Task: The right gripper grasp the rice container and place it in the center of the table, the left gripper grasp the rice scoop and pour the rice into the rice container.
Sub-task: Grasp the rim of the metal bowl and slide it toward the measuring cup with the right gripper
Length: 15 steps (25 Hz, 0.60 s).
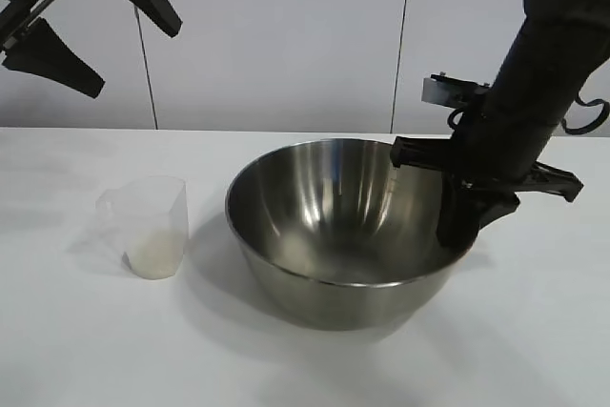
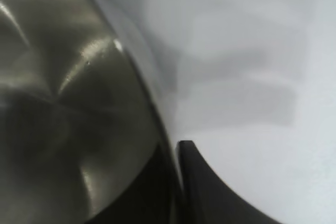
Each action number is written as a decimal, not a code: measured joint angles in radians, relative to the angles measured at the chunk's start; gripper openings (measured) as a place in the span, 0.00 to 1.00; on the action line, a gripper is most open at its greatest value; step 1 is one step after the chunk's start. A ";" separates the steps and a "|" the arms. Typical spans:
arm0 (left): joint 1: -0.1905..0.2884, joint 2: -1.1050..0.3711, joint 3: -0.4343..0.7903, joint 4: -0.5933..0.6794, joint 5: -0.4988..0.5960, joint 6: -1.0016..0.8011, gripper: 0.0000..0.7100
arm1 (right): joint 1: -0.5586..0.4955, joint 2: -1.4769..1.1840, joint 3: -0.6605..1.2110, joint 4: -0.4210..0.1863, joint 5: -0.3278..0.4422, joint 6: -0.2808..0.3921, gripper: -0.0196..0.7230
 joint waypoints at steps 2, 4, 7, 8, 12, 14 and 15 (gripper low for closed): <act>0.000 0.000 0.000 0.000 0.000 0.000 0.98 | -0.013 -0.033 0.006 0.034 0.009 -0.026 0.04; 0.000 0.000 0.000 0.000 0.000 0.000 0.98 | -0.023 -0.073 0.005 0.041 0.009 -0.033 0.04; 0.000 0.000 0.000 0.000 0.000 0.000 0.98 | -0.025 -0.109 -0.011 0.056 0.030 -0.039 0.04; 0.000 0.000 0.000 0.000 0.000 0.000 0.98 | -0.025 -0.111 -0.014 0.062 0.037 -0.041 0.04; 0.000 0.000 0.000 0.000 0.000 0.000 0.98 | -0.011 -0.104 -0.015 0.065 0.041 -0.043 0.04; 0.000 0.000 0.000 0.000 0.000 0.000 0.98 | 0.022 -0.087 -0.015 0.063 0.032 -0.043 0.04; 0.000 0.000 0.000 0.000 0.000 0.000 0.98 | 0.045 -0.077 -0.015 0.063 0.026 -0.043 0.04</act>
